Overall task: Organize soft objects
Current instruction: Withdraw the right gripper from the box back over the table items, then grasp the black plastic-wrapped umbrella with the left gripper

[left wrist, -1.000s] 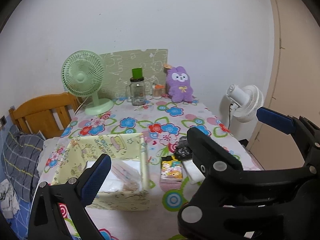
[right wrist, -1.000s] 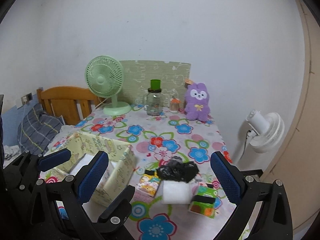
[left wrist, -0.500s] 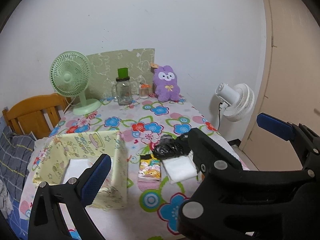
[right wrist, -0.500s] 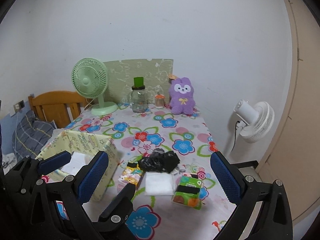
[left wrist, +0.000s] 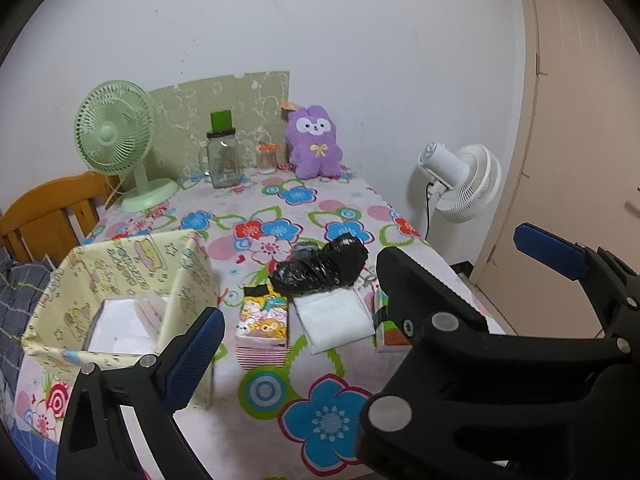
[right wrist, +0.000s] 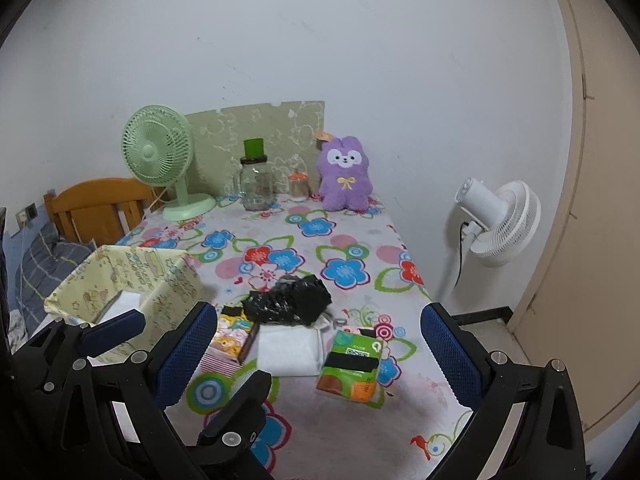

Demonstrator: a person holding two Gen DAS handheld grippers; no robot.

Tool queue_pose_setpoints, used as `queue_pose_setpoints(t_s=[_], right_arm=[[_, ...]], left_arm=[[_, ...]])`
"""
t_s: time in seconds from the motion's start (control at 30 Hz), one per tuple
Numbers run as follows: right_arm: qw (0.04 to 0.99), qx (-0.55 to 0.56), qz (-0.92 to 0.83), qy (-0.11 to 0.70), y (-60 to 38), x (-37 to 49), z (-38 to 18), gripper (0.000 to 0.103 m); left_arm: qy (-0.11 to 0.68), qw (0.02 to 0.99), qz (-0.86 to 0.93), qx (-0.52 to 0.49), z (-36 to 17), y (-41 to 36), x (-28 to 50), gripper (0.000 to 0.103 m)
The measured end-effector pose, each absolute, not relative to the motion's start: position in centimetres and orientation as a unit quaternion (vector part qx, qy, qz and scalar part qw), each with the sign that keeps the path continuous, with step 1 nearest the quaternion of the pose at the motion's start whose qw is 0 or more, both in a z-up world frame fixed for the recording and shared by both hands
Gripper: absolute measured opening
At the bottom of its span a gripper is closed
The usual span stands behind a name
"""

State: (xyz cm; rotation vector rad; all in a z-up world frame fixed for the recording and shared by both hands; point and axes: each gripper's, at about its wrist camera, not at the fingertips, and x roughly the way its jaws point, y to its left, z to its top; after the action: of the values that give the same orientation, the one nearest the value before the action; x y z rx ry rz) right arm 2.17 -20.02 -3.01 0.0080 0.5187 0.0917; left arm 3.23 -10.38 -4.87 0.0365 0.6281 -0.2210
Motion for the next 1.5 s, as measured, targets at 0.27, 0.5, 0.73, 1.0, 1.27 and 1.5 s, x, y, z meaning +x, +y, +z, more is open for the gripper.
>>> queue_pose_setpoints(t_s=[0.27,0.5,0.73,1.0,1.27,1.5], right_arm=[[0.960,0.016,0.038,0.278,-21.0,3.8,-5.2,0.103],[0.954,0.021,0.027,0.299,-21.8,5.4,-6.9,0.103],[0.951,0.034,0.020,0.307,-22.7,7.2,-7.6,0.103],[0.947,0.041,0.008,0.318,-23.6,9.3,-8.2,0.103],[0.942,0.060,-0.009,0.331,-24.8,11.2,-8.9,0.103],[0.937,0.074,-0.023,0.340,-25.7,12.7,-9.3,0.103]], left_arm=[[0.327,0.938,-0.110,0.023,-7.0,-11.4,5.0,0.101],[0.344,0.933,-0.095,0.040,-8.3,-12.2,6.8,0.100],[0.345,0.934,-0.081,0.044,-8.8,-12.6,8.8,0.095],[0.337,0.936,-0.082,0.058,-9.2,-13.4,10.9,0.095],[0.339,0.933,-0.097,0.073,-9.4,-14.6,13.1,0.096],[0.345,0.930,-0.101,0.079,-9.8,-15.4,14.7,0.096]])
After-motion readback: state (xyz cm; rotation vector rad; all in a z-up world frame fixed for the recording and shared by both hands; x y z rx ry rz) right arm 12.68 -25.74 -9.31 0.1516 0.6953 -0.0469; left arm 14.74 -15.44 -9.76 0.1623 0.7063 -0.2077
